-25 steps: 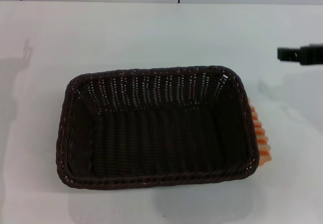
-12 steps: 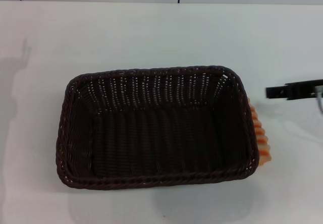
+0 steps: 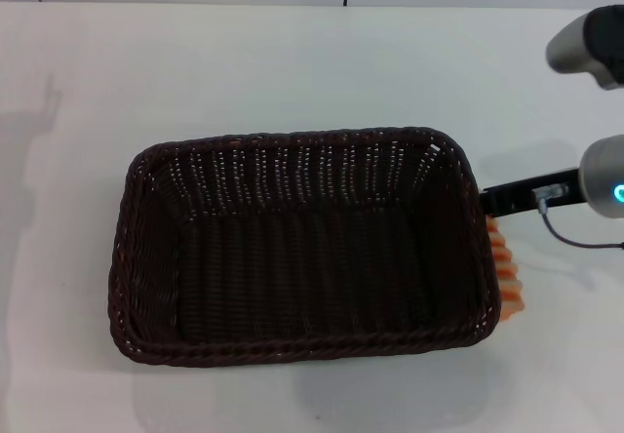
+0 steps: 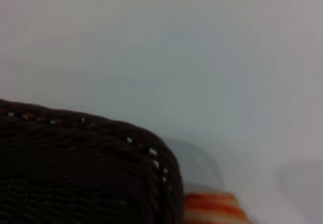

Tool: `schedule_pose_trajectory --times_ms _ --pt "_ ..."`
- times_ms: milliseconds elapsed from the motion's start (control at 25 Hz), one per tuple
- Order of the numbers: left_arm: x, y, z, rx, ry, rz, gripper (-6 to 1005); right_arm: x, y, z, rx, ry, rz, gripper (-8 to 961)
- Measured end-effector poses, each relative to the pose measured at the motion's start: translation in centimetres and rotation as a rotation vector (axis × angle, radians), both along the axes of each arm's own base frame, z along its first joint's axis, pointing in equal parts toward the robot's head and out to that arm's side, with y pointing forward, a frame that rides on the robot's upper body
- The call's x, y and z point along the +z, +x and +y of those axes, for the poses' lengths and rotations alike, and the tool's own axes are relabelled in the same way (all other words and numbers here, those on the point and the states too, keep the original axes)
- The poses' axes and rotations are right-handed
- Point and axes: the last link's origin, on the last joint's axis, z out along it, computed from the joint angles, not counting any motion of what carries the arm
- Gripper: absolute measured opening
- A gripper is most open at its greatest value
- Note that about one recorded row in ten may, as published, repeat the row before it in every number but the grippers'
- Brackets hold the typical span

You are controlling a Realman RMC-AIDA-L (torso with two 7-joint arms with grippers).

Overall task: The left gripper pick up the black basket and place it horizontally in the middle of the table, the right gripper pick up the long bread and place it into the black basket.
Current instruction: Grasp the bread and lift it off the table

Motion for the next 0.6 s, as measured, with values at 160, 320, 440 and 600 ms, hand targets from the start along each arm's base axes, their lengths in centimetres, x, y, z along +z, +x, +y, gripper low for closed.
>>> schedule_pose_trajectory --times_ms 160,320,440,600 --pt "0.0 0.1 0.1 -0.004 -0.002 0.001 767 -0.9 0.2 0.2 -0.004 -0.021 0.007 739" --pt "-0.1 0.2 0.1 -0.008 -0.005 0.003 767 -2.0 0.5 0.5 -0.004 -0.042 -0.002 739" --pt "-0.1 0.2 0.1 -0.008 -0.005 0.003 766 -2.7 0.5 0.6 -0.001 -0.062 -0.006 740" --pt "-0.1 0.3 0.2 -0.013 -0.004 0.003 766 -2.9 0.0 0.4 0.055 -0.076 -0.022 678"
